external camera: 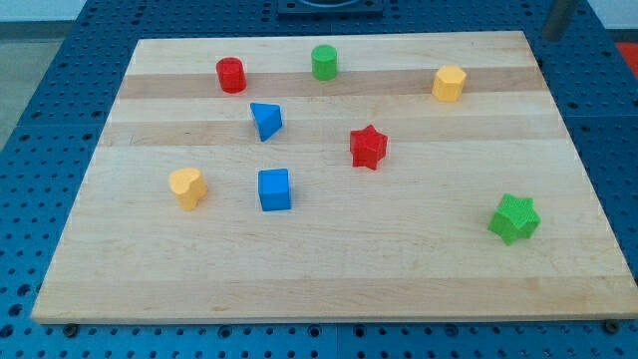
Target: Point your arm to the blue triangle
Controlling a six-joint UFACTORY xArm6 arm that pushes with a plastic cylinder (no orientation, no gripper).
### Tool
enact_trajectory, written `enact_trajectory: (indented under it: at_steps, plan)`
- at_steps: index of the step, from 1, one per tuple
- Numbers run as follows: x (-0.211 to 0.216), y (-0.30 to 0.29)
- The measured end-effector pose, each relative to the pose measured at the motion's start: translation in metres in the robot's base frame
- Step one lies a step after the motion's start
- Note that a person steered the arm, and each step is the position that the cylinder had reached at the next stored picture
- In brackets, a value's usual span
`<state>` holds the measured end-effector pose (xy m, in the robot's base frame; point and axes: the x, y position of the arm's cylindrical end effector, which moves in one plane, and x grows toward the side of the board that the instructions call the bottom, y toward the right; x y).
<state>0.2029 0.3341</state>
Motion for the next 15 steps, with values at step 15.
enact_trajectory:
  at_steps: [15]
  plan:
    - [0.188,-0.367]
